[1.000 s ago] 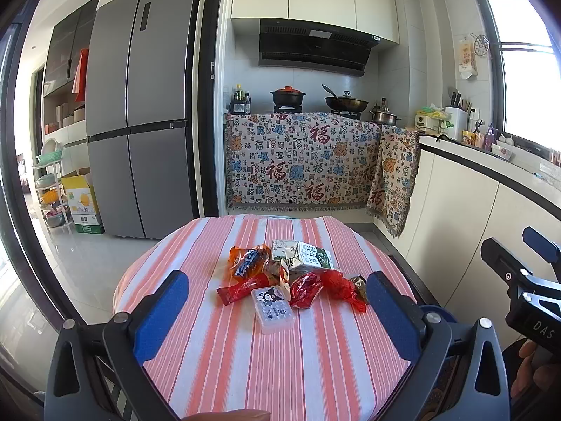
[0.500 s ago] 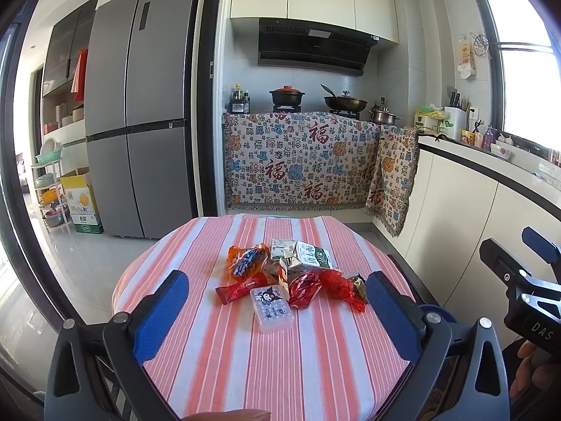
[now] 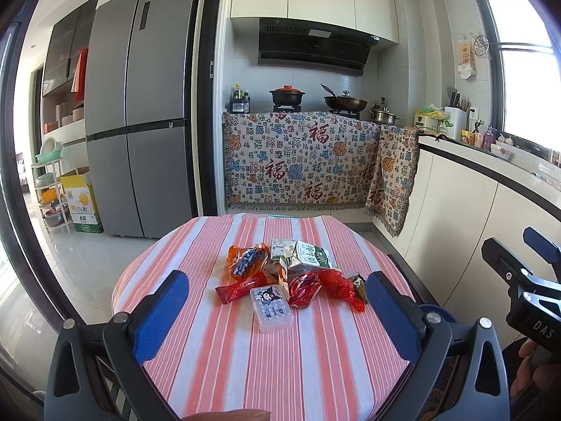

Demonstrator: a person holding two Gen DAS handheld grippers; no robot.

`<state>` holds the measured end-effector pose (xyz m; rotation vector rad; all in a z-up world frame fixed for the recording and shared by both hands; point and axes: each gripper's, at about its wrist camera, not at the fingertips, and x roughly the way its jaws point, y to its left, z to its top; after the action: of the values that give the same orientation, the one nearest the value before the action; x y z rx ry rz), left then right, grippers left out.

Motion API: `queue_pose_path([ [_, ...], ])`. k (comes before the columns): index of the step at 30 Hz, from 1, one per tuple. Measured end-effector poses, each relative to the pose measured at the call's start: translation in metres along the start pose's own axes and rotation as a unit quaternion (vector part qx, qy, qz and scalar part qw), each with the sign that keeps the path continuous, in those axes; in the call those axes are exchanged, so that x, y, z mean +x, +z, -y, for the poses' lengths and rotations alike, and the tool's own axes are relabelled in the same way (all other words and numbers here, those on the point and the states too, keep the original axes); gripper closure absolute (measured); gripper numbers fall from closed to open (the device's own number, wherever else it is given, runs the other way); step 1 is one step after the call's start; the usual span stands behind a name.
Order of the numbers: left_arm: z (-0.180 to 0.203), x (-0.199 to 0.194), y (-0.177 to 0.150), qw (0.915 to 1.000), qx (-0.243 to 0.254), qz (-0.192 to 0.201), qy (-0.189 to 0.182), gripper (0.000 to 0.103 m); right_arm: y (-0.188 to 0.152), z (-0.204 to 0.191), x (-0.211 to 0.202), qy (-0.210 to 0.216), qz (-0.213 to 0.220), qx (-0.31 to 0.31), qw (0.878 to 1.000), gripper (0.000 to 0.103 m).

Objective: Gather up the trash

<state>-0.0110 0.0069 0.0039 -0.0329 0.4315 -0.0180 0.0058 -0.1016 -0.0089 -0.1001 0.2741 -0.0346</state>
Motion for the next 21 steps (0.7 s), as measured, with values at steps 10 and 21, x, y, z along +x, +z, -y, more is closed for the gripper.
queue_pose_path([
  [10,0.0006,0.0001,-0.0008,1.0,0.0,-0.001,-0.001,0.0,0.0003,-0.0005,-0.0006,-0.002,0.004,-0.004,1.0,0.0],
  [21,0.0004,0.0,-0.0003,1.0,0.0,-0.001,-0.001,0.0,-0.0009,-0.0002,-0.0009,-0.003,0.009,-0.005,1.0,0.0],
])
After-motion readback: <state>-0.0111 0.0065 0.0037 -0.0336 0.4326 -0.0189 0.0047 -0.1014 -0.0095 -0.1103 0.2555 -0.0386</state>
